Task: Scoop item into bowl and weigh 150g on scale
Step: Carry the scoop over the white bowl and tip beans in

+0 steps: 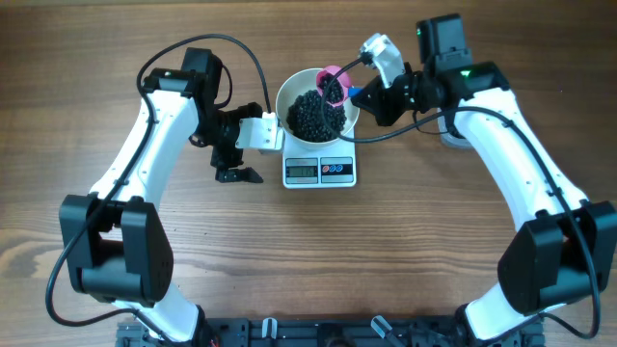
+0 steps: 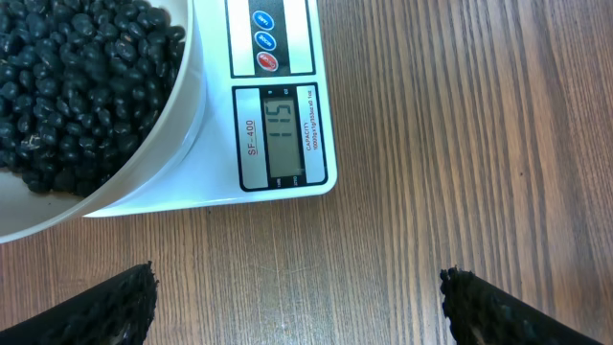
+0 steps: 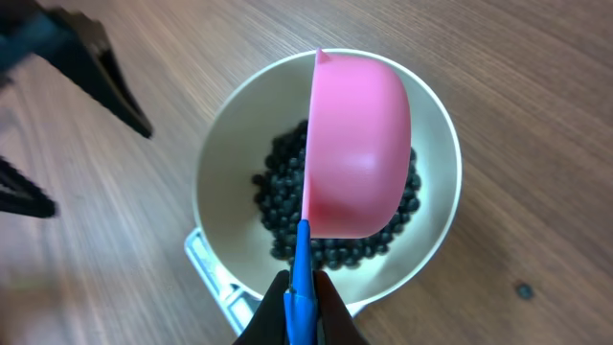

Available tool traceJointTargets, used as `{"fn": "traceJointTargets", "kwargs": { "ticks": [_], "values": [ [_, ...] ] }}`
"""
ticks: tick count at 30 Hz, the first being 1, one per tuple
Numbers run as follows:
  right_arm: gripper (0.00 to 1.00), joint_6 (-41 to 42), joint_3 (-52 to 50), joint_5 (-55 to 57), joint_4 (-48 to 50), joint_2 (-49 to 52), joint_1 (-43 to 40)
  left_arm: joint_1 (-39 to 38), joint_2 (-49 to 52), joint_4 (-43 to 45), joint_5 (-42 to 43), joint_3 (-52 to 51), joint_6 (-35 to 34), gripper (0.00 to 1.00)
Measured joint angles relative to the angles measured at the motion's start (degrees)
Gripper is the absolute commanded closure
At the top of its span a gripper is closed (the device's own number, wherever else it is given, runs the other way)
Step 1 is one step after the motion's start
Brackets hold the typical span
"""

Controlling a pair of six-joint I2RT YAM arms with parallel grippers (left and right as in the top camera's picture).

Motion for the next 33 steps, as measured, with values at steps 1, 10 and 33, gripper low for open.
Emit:
{"fn": "traceJointTargets", "kwargs": {
  "ticks": [1, 10, 33],
  "values": [
    [0.96, -0.5, 0.0, 1.27, 0.15, 0.0, 0.61, 0.0, 0.0, 0.0, 0.0, 0.0, 0.0, 0.0],
    [0.96, -7.8, 0.0, 14.73, 2.01, -0.17, 6.99, 0.0, 0.0, 0.0, 0.0, 0.0, 0.0, 0.0],
    [0.96, -13.27, 0.0, 37.05, 2.47, -10.88, 16.55, 0.0, 0.0, 0.0, 0.0, 0.0, 0.0, 0.0]
  ]
}}
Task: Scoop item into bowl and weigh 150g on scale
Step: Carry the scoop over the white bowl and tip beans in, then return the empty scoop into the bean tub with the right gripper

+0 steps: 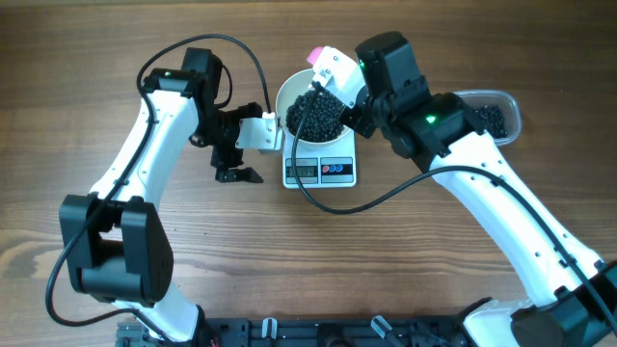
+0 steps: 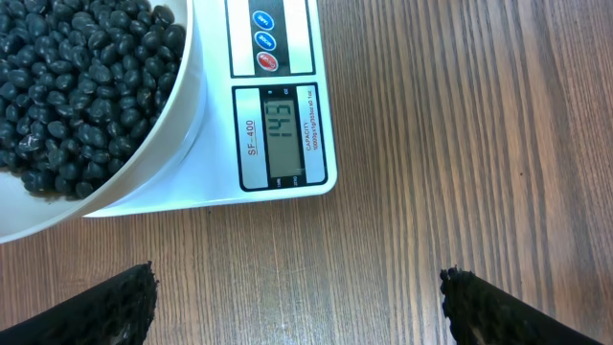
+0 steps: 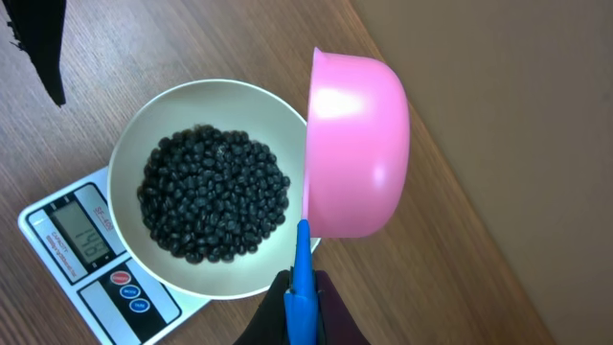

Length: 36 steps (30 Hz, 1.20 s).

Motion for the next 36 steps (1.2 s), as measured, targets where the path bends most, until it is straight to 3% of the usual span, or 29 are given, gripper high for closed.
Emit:
{"fn": "traceJointTargets", "kwargs": {
  "ticks": [12, 21, 29, 36],
  "values": [
    [0.96, 11.5, 0.0, 0.39, -0.66, 0.0, -5.79, 0.0, 0.0, 0.0, 0.0, 0.0, 0.0, 0.0],
    [0.96, 21.94, 0.0, 0.5, -8.7, 0.0, -21.31, 0.0, 0.0, 0.0, 0.0, 0.0, 0.0, 0.0],
    [0.96, 24.55, 0.0, 0.81, -12.85, 0.26, -33.77, 0.0, 0.0, 0.0, 0.0, 0.0, 0.0, 0.0],
    [0.96, 29.2, -0.04, 0.85, -15.52, 4.7, -37.9, 0.0, 0.0, 0.0, 0.0, 0.0, 0.0, 0.0]
  ]
}}
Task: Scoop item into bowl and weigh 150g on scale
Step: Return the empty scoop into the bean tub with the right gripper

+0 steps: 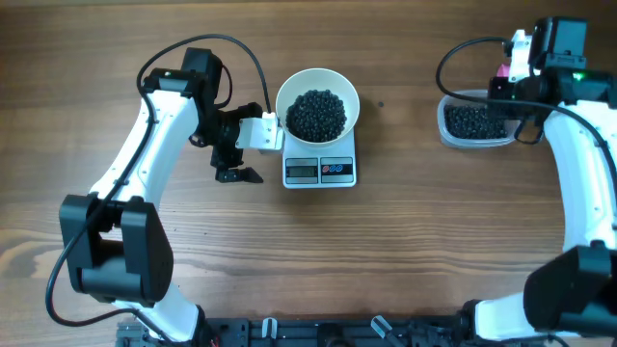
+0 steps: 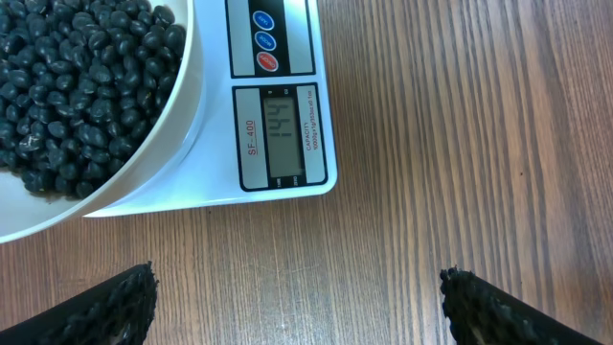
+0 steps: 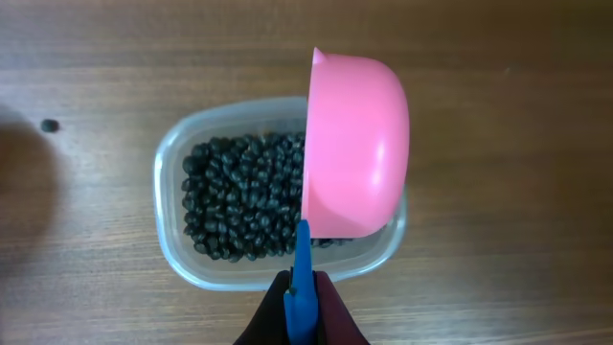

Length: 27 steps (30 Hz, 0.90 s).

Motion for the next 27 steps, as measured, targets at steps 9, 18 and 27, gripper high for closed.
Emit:
{"fn": "traceJointTargets", "kwargs": {
  "ticks": [9, 18, 27],
  "values": [
    [0.96, 2.23, -0.17, -2.51, -2.82, 10.62, 0.0, 0.0, 0.0, 0.0, 0.0, 0.0, 0.0, 0.0],
    [0.96, -0.87, -0.04, -15.23, -2.54, 13.29, -0.79, 0.0, 0.0, 0.0, 0.0, 0.0, 0.0, 0.0],
    [0.96, -2.86, -0.04, -25.79, -3.02, 13.77, -7.17, 0.0, 0.0, 0.0, 0.0, 0.0, 0.0, 0.0]
  ]
}}
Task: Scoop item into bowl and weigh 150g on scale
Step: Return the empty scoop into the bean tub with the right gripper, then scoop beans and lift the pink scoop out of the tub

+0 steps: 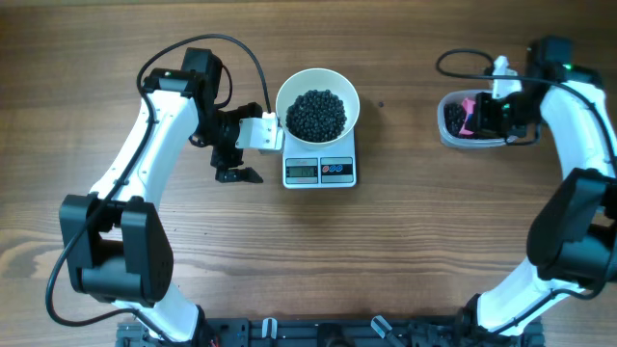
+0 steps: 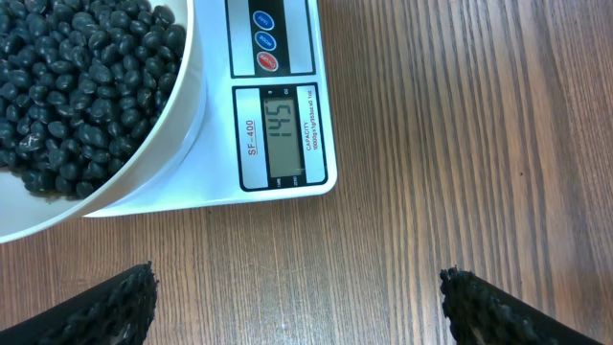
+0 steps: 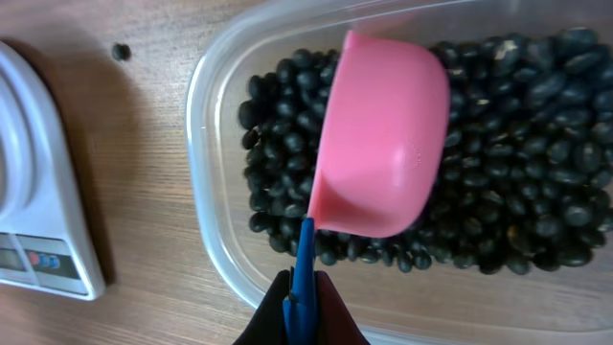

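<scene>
A white bowl point(image 1: 317, 93) of black beans point(image 1: 317, 113) stands on the white scale point(image 1: 320, 171), whose display point(image 2: 283, 132) reads 145. My right gripper point(image 3: 305, 311) is shut on the blue handle of a pink scoop point(image 3: 380, 158), which is down in the clear tub point(image 3: 213, 230) of black beans point(image 3: 498, 192); the same scoop point(image 1: 467, 114) shows in the tub point(image 1: 445, 136) at the far right. My left gripper point(image 2: 299, 297) hangs open over bare wood just in front of the scale, with nothing between its fingertips.
One stray black bean point(image 3: 120, 52) lies on the wood between tub and scale. The tub sits near the table's right edge. Wooden table point(image 1: 289, 260) stretches toward the front.
The scoop was above the tub of beans; now it is lower, down among the beans. The scale reading went from 141 to 145. The left arm has not moved.
The scoop was tipped over the white bowl with the scale at 115. Then it was beside the bowl, and the display read about 143. Then it was over the tub at the right, and now it is down in the beans.
</scene>
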Available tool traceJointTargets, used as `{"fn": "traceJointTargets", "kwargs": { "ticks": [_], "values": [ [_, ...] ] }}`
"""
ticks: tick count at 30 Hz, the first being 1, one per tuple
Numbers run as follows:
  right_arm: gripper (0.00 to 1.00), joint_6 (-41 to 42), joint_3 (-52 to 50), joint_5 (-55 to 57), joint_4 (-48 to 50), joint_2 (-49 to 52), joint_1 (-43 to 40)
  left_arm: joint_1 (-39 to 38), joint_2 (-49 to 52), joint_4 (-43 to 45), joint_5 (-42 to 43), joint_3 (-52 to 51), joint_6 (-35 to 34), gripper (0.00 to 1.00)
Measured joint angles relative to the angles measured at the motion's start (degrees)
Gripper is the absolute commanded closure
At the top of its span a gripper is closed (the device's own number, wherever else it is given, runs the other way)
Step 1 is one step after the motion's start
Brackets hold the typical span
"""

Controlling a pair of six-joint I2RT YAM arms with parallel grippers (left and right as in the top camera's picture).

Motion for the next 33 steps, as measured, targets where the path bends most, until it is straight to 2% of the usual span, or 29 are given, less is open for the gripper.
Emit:
{"fn": "traceJointTargets", "kwargs": {
  "ticks": [4, 17, 33],
  "values": [
    [0.96, -1.31, -0.02, -7.41, -0.46, 1.18, -4.87, 0.0, 0.0, 0.0, 0.0, 0.0, 0.0, 0.0],
    [0.96, -4.7, -0.07, -21.75, -1.88, 1.6, -14.32, 0.0, 0.0, 0.0, 0.0, 0.0, 0.0, 0.0],
    [0.96, -7.96, -0.07, -31.34, -2.51, -0.13, -15.32, 0.0, 0.0, 0.0, 0.0, 0.0, 0.0, 0.0]
  ]
}}
